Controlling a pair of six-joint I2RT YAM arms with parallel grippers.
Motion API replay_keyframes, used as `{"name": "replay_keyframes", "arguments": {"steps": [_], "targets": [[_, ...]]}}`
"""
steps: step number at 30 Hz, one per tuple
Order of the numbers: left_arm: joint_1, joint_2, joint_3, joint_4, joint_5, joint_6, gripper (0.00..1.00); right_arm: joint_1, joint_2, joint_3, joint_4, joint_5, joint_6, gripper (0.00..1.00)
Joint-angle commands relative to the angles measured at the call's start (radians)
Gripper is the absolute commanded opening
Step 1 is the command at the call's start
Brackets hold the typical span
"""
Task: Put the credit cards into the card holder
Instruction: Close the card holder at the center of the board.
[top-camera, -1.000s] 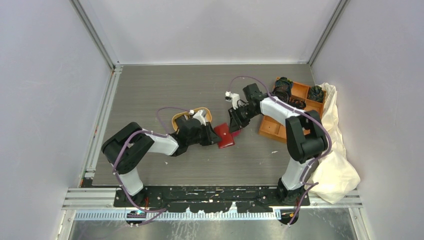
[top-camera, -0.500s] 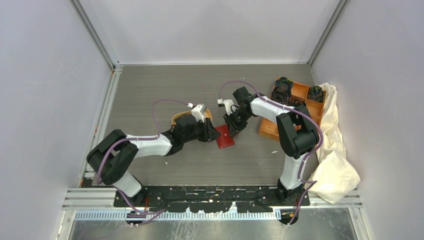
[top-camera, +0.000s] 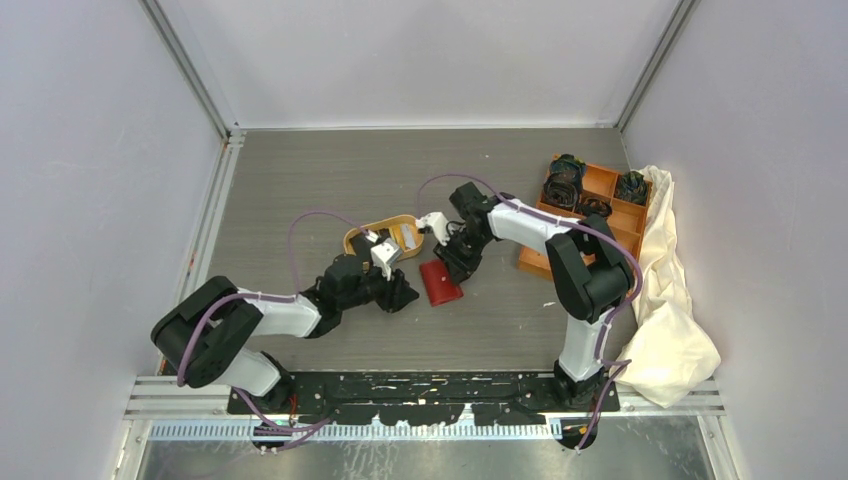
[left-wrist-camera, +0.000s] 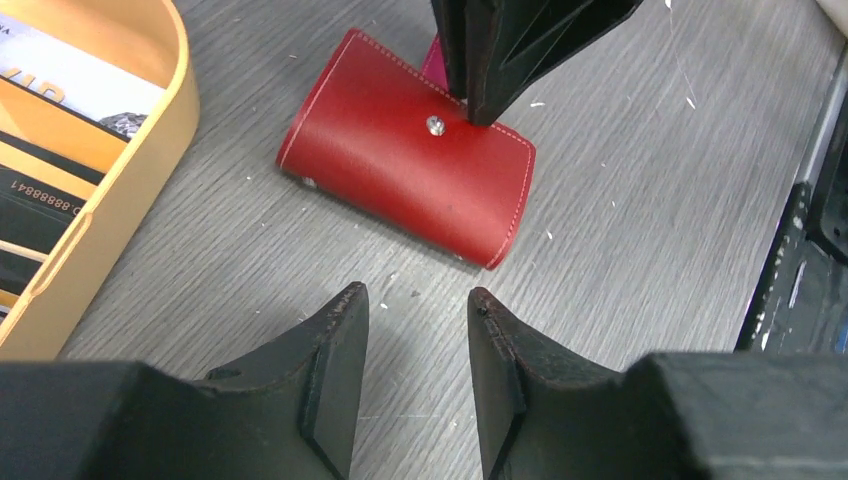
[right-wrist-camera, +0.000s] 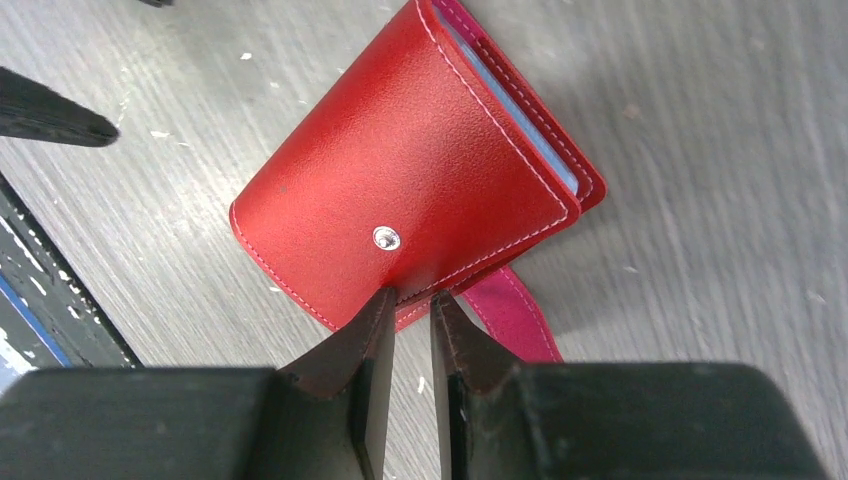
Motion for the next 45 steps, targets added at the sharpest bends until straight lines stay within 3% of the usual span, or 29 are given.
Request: {"name": "replay_keyframes", "arguments": {"steps": [1,11,21,24,27,28,29,30,31,33,35,40,45], "targets": [[-0.001,-0.047,-0.025,0.165,0.047,0.082,0.42,0.076,-0.025,-0.010,-0.036,0.045,-0.097,0.26],[-0.002,-0.047,-0.226,0.492,0.126,0.053,0.42,0.243,-0.110,-0.075,-0.075,0.060,-0.326,0.26],[-0.007,-0.120,-0.279,0.496,0.116,-0.048,0.43,0.206,-0.305,-0.084,-0.013,0.055,-0.255,0.31],[-0.007,-0.164,-0.251,0.410,0.123,-0.072,0.43,0.155,-0.397,-0.084,0.010,0.027,-0.219,0.32],[-0.004,-0.219,-0.193,0.221,0.109,-0.122,0.43,0.085,-0.527,-0.119,0.110,0.015,-0.142,0.34],[-0.001,-0.239,-0.168,0.144,0.099,-0.123,0.43,0.050,-0.564,-0.130,0.145,-0.010,-0.100,0.40],[0.002,-0.258,-0.145,0.076,0.088,-0.118,0.43,-0.012,-0.589,-0.134,0.168,-0.051,-0.037,0.59],[0.005,-0.274,-0.125,0.013,0.083,-0.102,0.43,-0.059,-0.597,-0.136,0.194,-0.091,0.095,0.90],[0.006,-0.284,-0.111,-0.027,0.077,-0.086,0.43,-0.098,-0.588,-0.139,0.214,-0.131,0.212,0.98],[0.013,-0.299,-0.090,-0.078,0.073,-0.065,0.43,-0.139,-0.503,-0.112,0.107,-0.345,0.187,0.99],[0.015,-0.298,-0.068,-0.108,0.091,-0.044,0.43,-0.138,-0.424,-0.066,-0.013,-0.463,0.122,0.99],[0.016,-0.212,-0.006,-0.159,0.158,-0.005,0.41,-0.077,-0.369,-0.131,0.055,-0.345,0.101,0.98],[0.019,-0.061,0.048,-0.148,0.208,0.055,0.39,-0.073,-0.246,-0.061,-0.046,-0.292,0.065,0.81]]}}
